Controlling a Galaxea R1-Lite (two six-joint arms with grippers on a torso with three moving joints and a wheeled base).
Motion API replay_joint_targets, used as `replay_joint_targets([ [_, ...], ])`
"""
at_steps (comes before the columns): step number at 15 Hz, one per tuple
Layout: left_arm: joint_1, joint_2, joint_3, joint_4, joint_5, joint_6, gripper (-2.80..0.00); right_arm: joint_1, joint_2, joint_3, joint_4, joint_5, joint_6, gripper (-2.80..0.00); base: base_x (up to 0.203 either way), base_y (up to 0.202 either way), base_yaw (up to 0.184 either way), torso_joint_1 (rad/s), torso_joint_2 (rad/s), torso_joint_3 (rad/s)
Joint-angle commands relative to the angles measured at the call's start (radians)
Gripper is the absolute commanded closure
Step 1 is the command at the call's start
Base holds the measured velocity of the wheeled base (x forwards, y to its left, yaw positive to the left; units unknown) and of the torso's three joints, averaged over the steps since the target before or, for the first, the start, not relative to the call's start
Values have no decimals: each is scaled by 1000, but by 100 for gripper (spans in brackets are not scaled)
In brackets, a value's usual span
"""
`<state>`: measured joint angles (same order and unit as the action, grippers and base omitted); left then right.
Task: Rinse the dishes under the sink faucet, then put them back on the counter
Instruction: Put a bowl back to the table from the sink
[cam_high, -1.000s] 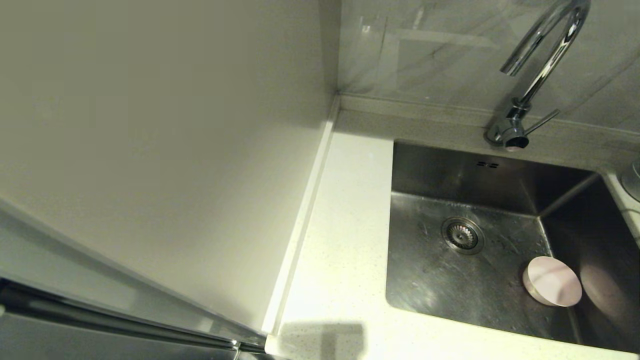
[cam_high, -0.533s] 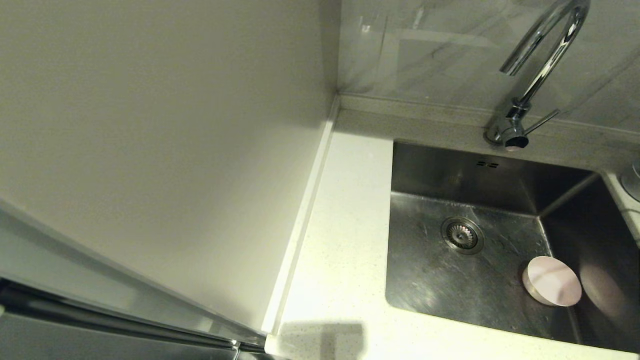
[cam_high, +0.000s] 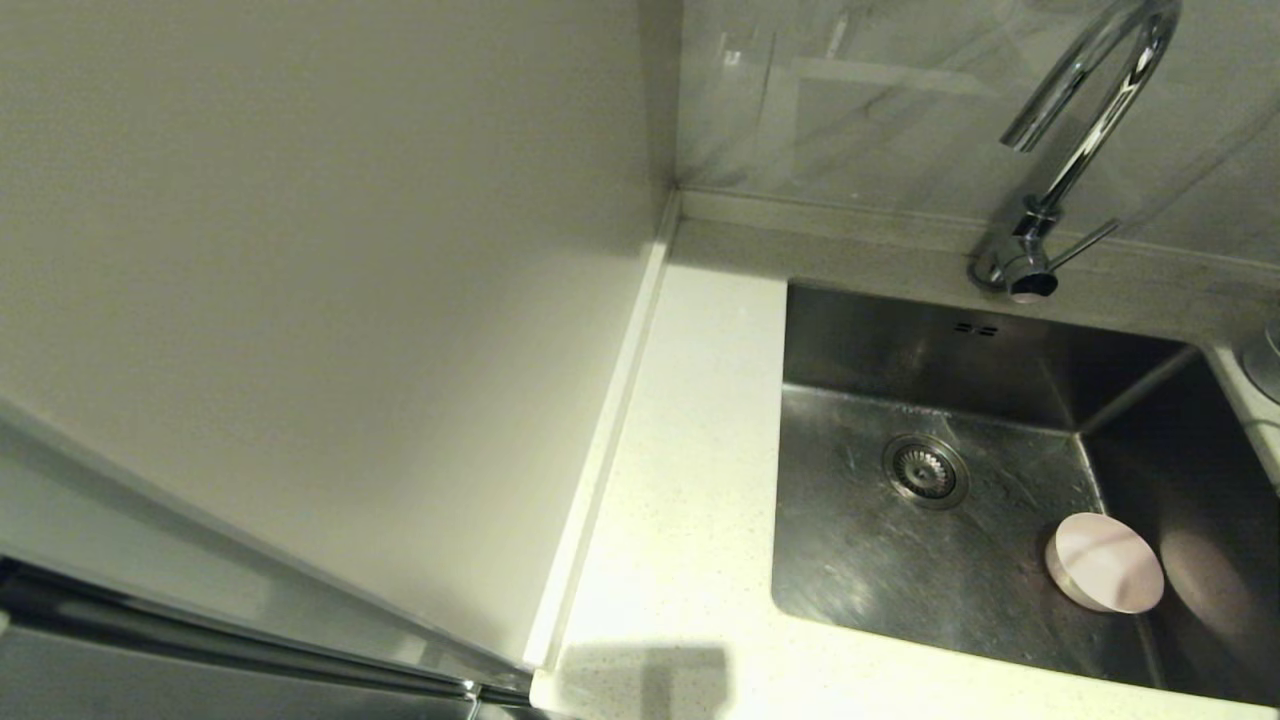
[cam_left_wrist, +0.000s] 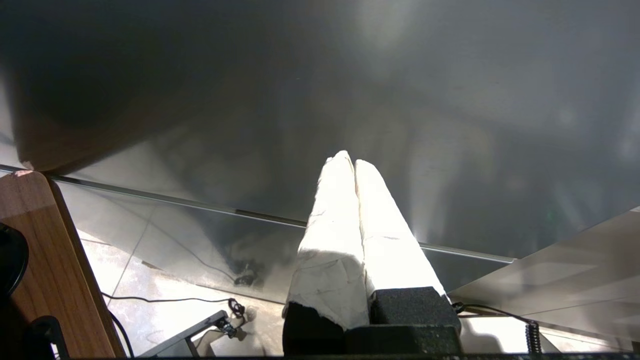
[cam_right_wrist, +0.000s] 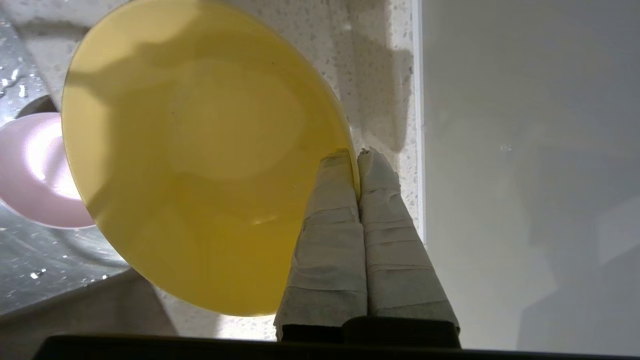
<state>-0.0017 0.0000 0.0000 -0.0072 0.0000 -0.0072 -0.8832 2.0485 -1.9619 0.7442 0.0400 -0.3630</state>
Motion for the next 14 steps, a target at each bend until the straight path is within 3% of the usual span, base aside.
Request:
replay_joint_targets([
  [1,0,0,3,0,0,0,0,0,1,0,4,-9,-18,0,0,0,0,0,0,0],
  [4,0,0,3,0,0,0,0,-5,-1,15,4,-9,-80,0,0,0,0,0,0,0],
  [5,0,0,3,0,0,0,0,-11,-4,24,4,-9,-93,-280,0,0,0,0,0,0],
  [14,0,0,3,0,0,0,0,-11,-36,-14,-19,6,-83,-280,0,0,0,0,0,0],
])
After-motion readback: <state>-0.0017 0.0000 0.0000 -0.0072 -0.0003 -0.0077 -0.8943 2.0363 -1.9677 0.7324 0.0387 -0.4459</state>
